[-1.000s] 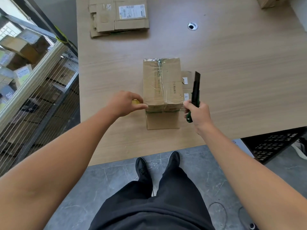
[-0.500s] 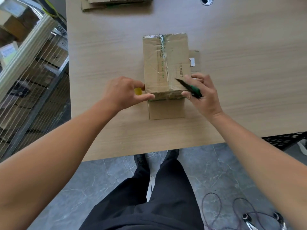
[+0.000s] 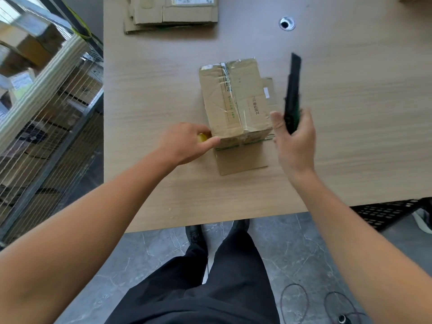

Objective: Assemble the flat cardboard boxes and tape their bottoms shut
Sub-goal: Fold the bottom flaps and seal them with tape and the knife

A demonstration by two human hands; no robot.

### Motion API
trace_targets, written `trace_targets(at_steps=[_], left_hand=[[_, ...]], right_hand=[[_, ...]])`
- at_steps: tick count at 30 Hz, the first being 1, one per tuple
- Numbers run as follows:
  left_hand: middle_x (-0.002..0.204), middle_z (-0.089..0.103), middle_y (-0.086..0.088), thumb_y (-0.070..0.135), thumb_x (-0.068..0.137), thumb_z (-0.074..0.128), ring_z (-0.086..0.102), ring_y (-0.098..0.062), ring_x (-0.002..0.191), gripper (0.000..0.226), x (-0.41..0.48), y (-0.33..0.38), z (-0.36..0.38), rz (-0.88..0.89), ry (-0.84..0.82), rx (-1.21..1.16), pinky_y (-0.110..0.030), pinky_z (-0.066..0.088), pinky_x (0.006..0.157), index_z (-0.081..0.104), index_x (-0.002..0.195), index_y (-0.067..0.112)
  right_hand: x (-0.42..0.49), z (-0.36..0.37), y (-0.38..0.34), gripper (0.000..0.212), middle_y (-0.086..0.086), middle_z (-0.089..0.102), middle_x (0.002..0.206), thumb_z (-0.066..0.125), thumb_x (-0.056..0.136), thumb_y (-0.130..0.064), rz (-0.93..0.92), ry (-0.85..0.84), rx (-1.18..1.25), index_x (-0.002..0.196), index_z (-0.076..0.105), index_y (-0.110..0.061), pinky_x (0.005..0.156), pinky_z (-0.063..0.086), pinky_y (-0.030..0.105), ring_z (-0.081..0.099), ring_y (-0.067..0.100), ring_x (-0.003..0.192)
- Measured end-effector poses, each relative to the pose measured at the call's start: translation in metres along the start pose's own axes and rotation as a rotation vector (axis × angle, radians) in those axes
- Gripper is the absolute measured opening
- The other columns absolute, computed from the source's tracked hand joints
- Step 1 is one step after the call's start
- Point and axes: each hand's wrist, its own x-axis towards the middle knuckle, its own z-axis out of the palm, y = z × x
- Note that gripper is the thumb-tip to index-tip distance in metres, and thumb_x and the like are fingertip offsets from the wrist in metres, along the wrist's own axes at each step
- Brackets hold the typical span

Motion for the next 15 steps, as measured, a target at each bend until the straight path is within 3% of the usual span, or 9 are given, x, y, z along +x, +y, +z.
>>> trace_targets(at_steps=[2,4,7,10,12,15], left_hand=[[0.102,0.073,-0.002,0.060,0.088,0.044,0.057,-0.020,0.084,0.041,-0.003,0.002,0.000,-0.023,-0.094,-0.076,-0.033,0.044,0.071,0.070,0.107,0.035],[0.111,0.071,-0.004,0.043,0.090,0.049,0.057,-0.022,0.092,0.030,-0.006,0.002,0.002,-0.052,-0.149,-0.134,-0.034,0.046,0.078,0.067,0.113,0.036],[0.114,0.069,-0.004,0.032,0.092,0.052,0.058,-0.020,0.087,0.025,-0.009,0.001,0.004,-0.088,-0.191,-0.198,-0.031,0.042,0.076,0.065,0.114,0.036],[0.103,0.068,0.001,0.035,0.090,0.053,0.058,-0.009,0.063,0.023,-0.014,-0.002,0.004,-0.114,-0.207,-0.316,-0.029,0.050,0.066,0.064,0.110,0.041],[0.092,0.069,0.008,0.045,0.091,0.053,0.061,-0.008,0.053,0.019,-0.017,-0.010,0.002,-0.099,-0.237,-0.340,-0.024,0.050,0.056,0.061,0.109,0.047],[0.081,0.073,0.008,0.061,0.092,0.055,0.063,-0.007,0.055,0.026,-0.021,-0.030,-0.006,-0.126,-0.266,-0.317,-0.022,0.049,0.053,0.062,0.107,0.041]], right_hand=[[-0.021,0.018,-0.021,0.033,-0.006,0.060,0.083,0.056,0.094,-0.061,0.070,-0.139,0.020,0.094,0.050,-0.028,0.063,0.053,0.040,0.060,0.020,0.070],[-0.033,0.036,-0.033,0.029,0.004,0.059,0.091,0.053,0.101,-0.045,0.029,-0.247,-0.063,0.099,0.050,-0.016,0.073,0.050,0.042,0.059,0.025,0.082],[-0.037,0.052,-0.037,0.031,0.003,0.047,0.083,0.050,0.106,-0.030,-0.085,-0.281,-0.282,0.087,0.045,-0.006,0.072,0.032,0.031,0.045,0.023,0.081],[-0.039,0.062,-0.033,0.027,0.004,0.046,0.087,0.048,0.106,-0.029,-0.122,-0.325,-0.450,0.088,0.044,-0.010,0.070,0.026,0.027,0.042,0.021,0.081],[-0.041,0.064,-0.029,0.023,0.005,0.049,0.099,0.047,0.106,-0.029,-0.125,-0.351,-0.481,0.097,0.048,-0.008,0.072,0.030,0.028,0.045,0.020,0.087],[-0.046,0.064,-0.024,0.036,0.016,0.049,0.130,0.048,0.106,-0.027,-0.184,-0.429,-0.623,0.120,0.052,0.006,0.095,0.037,0.031,0.052,0.030,0.116]])
